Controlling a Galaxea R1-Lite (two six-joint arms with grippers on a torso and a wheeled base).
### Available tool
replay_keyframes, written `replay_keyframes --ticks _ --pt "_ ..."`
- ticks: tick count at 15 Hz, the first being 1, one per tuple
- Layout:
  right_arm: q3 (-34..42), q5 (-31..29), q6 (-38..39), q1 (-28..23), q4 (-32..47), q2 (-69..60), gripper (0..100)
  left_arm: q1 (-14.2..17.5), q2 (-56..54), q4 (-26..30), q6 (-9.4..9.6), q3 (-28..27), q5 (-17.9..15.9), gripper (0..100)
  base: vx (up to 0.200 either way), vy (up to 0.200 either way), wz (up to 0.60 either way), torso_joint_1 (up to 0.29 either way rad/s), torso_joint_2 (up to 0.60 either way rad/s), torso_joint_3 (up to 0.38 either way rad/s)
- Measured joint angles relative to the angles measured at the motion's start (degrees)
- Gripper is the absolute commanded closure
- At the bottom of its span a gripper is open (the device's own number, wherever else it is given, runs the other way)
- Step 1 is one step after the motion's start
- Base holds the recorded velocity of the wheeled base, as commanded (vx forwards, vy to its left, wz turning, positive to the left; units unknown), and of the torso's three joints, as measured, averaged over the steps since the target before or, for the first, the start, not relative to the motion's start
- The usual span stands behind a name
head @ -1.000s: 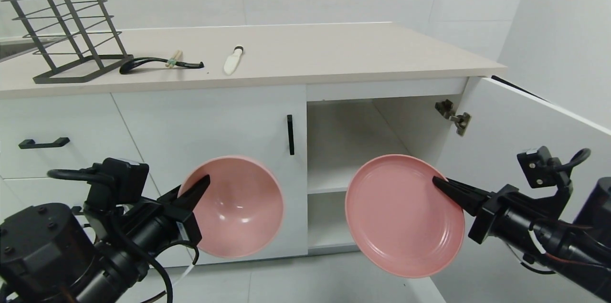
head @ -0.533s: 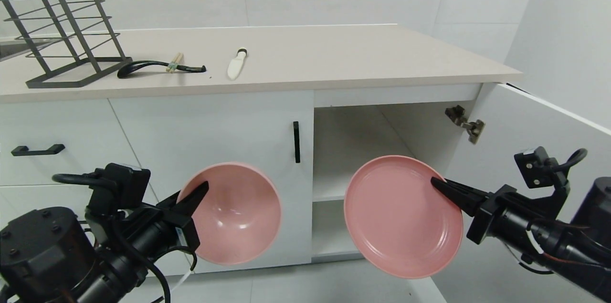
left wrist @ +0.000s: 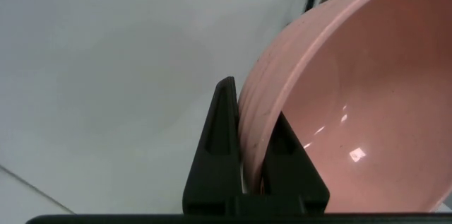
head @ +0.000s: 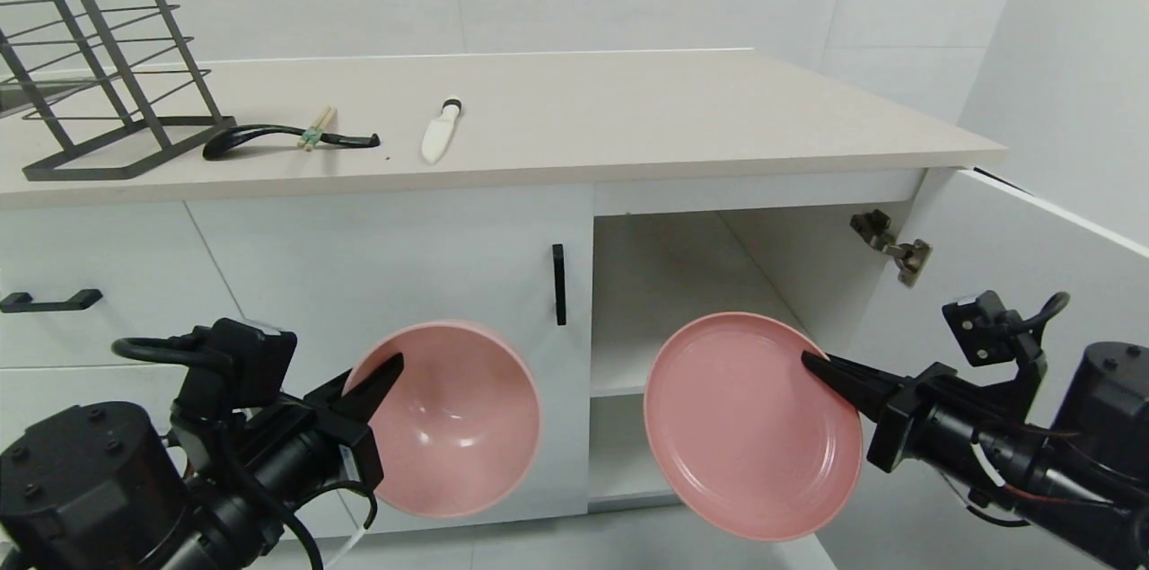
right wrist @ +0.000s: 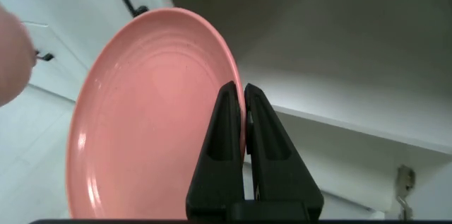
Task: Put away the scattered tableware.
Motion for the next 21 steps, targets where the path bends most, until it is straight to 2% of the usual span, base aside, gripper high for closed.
replay_keyframes --ticks 1,13,17,19,21 --pt "0.00 -0.04 0.00 -0.18 -0.07 0.16 100 0.05 -0.05 -0.02 0.44 0.02 0.09 100 0.200 -0.200 0.00 0.002 0.01 0.002" --pt "1.27 -0.09 0.09 -0.18 0.09 2.04 100 -0.28 -0.73 -0.02 0.61 0.06 0.00 100 0.000 0.000 0.00 0.000 0.00 0.000" --pt "2.85 -0.13 0.84 0.28 0.04 6.39 100 -2.79 -0.57 -0.02 0.55 0.06 0.13 100 0.000 0.000 0.00 0.000 0.00 0.000" --pt "0.73 -0.09 0.85 0.48 0.04 8.79 100 -3.43 -0.57 -0.02 0.20 0.06 0.22 100 0.000 0.000 0.00 0.000 0.00 0.000" --pt "-3.43 -0.13 0.88 0.33 0.02 10.51 100 -3.75 -0.63 -0.02 -0.02 0.06 0.22 100 0.200 0.000 0.00 0.002 0.00 0.000"
